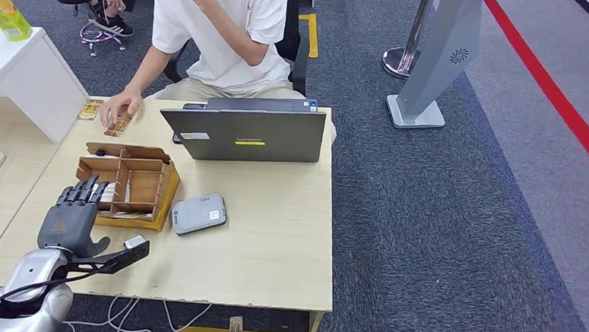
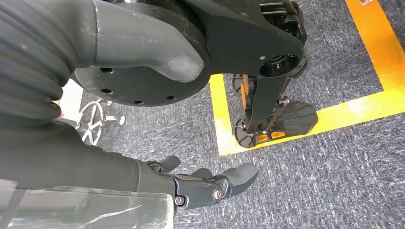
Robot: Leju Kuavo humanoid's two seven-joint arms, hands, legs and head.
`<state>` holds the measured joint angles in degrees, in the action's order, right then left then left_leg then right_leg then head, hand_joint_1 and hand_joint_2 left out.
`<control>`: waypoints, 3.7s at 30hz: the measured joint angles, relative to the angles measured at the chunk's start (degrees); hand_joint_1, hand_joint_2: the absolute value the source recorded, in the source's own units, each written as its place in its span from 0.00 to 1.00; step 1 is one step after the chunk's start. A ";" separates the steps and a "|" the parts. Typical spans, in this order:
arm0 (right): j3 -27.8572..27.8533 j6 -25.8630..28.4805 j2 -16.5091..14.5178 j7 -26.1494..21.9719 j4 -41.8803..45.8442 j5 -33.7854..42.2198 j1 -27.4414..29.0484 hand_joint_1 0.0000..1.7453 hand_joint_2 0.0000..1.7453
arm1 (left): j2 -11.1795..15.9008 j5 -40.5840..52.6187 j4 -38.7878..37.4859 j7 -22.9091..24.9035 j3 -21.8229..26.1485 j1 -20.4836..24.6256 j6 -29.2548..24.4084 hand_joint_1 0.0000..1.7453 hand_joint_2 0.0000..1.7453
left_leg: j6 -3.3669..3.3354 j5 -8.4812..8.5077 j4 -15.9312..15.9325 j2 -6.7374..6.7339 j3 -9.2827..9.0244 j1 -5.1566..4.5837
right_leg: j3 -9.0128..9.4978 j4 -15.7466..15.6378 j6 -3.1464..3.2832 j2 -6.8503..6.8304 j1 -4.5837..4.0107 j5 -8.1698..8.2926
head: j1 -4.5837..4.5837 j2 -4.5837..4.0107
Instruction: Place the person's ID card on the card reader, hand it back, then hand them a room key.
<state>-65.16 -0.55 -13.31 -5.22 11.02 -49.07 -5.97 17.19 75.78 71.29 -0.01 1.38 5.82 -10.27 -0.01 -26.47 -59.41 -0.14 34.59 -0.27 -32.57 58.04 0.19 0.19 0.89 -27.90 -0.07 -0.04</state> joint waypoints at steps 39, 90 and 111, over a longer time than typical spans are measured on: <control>-0.01 0.04 0.00 0.46 0.00 -1.16 -0.02 0.00 1.00 | -1.12 -1.91 3.26 -6.73 -3.02 -3.70 -10.71 0.00 1.00 | 0.00 0.00 0.00 0.00 0.00 0.00 | 0.01 0.00 0.00 0.00 0.00 0.00 | -0.02 0.00; 0.00 -0.24 0.00 1.12 0.00 -2.16 -0.05 0.00 1.00 | -2.39 -0.86 -1.50 -0.10 -4.90 3.45 -3.46 0.00 1.00 | 0.00 0.00 -0.01 0.00 0.00 0.00 | 0.00 0.00 0.00 0.00 0.00 0.01 | -0.01 0.00; 0.00 -0.24 0.00 1.20 0.00 -2.16 -0.04 0.00 1.00 | -2.32 -2.87 -2.51 -2.37 -4.90 3.15 -3.76 1.00 1.00 | 0.00 0.00 -0.01 0.00 0.00 0.00 | 0.01 0.00 0.00 0.00 0.00 0.01 | -0.02 0.00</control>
<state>-65.16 -0.79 -13.31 -4.02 11.02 -51.23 -6.01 14.86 72.90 68.78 -2.38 -3.52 8.97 -14.03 -0.01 -26.47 -59.42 -0.14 34.59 -0.27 -32.56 58.05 0.18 0.19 0.89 -27.89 -0.09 -0.04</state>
